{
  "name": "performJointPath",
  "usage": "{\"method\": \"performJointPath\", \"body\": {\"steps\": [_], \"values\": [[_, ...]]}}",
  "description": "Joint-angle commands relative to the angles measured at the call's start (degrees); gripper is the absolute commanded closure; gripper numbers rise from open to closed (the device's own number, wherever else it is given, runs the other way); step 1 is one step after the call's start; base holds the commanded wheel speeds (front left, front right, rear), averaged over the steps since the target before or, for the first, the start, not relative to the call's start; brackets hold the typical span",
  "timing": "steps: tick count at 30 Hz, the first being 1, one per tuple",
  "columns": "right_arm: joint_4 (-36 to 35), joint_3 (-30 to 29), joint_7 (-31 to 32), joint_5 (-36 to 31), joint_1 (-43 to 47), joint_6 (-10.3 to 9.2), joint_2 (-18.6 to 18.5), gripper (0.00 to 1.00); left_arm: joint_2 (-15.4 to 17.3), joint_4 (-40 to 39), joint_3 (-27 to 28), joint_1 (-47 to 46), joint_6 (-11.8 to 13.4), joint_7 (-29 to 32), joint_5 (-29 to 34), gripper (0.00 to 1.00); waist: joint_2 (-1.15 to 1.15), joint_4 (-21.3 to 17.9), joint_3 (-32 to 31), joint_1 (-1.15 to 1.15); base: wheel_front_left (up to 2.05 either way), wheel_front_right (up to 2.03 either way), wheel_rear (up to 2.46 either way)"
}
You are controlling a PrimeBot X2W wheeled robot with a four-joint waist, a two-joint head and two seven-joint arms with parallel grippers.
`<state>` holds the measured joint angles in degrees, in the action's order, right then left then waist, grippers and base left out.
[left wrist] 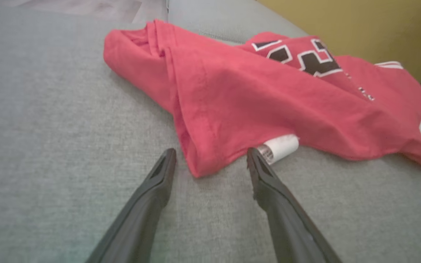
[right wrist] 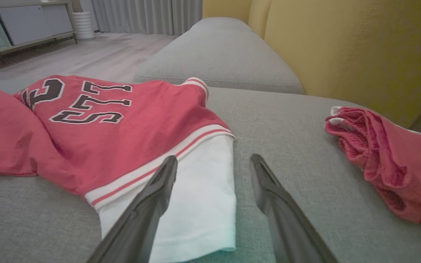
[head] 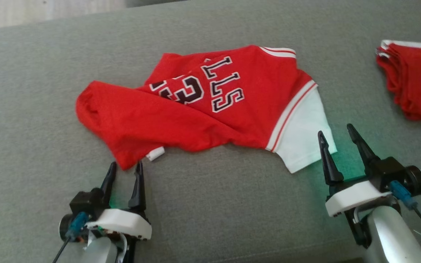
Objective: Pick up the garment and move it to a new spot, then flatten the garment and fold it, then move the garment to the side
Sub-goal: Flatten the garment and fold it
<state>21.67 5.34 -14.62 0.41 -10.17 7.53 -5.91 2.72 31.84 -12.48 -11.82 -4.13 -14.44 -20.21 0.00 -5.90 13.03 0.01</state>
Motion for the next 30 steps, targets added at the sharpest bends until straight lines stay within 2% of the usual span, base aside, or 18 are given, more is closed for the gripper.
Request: {"method": "performJointPath", "body": {"steps": [1, 2, 3, 5, 10, 18, 22, 23, 24, 25, 30], "values": [[-1.8, 0.8, -0.4, -0.4, -1.0, -0.04, 0.5, 0.0, 0.2, -0.1, 2.3, -2.0, -0.4, -0.6, -0.8, 0.0, 0.0, -0.9, 0.7, -0.01, 0.0, 0.0, 0.0], [-1.9, 0.6, -0.4, -0.3, -1.0, -0.04, 0.6, 0.0, 0.2, 0.5, 2.4, -2.3, -0.5, -0.6, -1.0, 0.02, 0.0, -1.1, 0.9, -0.01, 0.0, 0.0, 0.0], [-1.9, 0.4, -0.4, -0.3, -1.1, -0.04, 0.7, 0.0, 0.2, 1.0, 2.3, -2.5, -0.6, -0.6, -1.2, 0.38, 0.0, -1.2, 1.0, -0.01, 0.0, 0.0, 0.0], [-2.0, 0.2, -0.4, -0.1, -1.1, -0.04, 1.0, 0.0, 0.2, 1.4, 2.4, -2.9, -1.0, -0.6, -1.5, 1.0, 0.0, -1.2, 1.1, -0.01, 0.0, 0.0, 0.0], [-1.8, -1.0, -0.4, 0.3, -0.8, -0.04, 1.5, 0.0, 0.2, -0.2, 3.4, -1.9, -1.2, -0.6, -0.8, 1.0, 0.0, 0.6, -0.2, -0.01, 0.0, 0.0, 0.0], [-1.0, -1.0, -0.4, 1.5, 0.4, -0.04, 2.4, 0.0, 0.2, -7.4, 9.6, 3.9, 1.4, -0.6, 3.1, 1.0, 0.0, 5.7, -4.5, -0.01, 0.0, 0.0, 0.0], [-0.3, -0.4, -0.4, 1.9, 0.7, -0.04, 2.6, 0.0, 0.2, -8.1, 12.1, 5.4, 1.6, -0.6, 5.2, 1.0, 0.0, 6.9, -5.9, -0.01, 0.0, 0.0, 0.0], [-0.1, -0.4, -0.4, 2.0, 0.9, -0.04, 2.7, 0.0, 0.2, -8.3, 12.6, 5.7, 1.6, -0.6, 5.9, 0.85, 0.0, 7.1, -6.4, -0.01, 0.0, 0.0, 0.0], [0.2, -0.4, -0.4, 2.1, 1.1, -0.04, 2.7, 0.0, 0.2, -8.3, 12.9, 6.0, 1.7, -0.6, 6.8, 0.31, 0.0, 7.4, -6.8, -0.01, 0.0, 0.0, 0.0], [0.4, -0.4, -0.4, 2.2, 1.3, -0.04, 2.8, 0.0, 0.2, -8.1, 13.1, 6.4, 1.8, -0.6, 7.7, 0.0, 0.0, 7.5, -7.2, -0.01, 0.0, 0.0, 0.0], [0.9, -1.1, -0.4, 3.3, 2.3, -0.04, 3.0, 0.0, 0.2, -9.3, 12.8, 7.6, 3.7, -0.6, 12.7, 0.0, 0.0, 7.3, -8.3, -0.01, 0.0, 0.0, 0.0]]}}
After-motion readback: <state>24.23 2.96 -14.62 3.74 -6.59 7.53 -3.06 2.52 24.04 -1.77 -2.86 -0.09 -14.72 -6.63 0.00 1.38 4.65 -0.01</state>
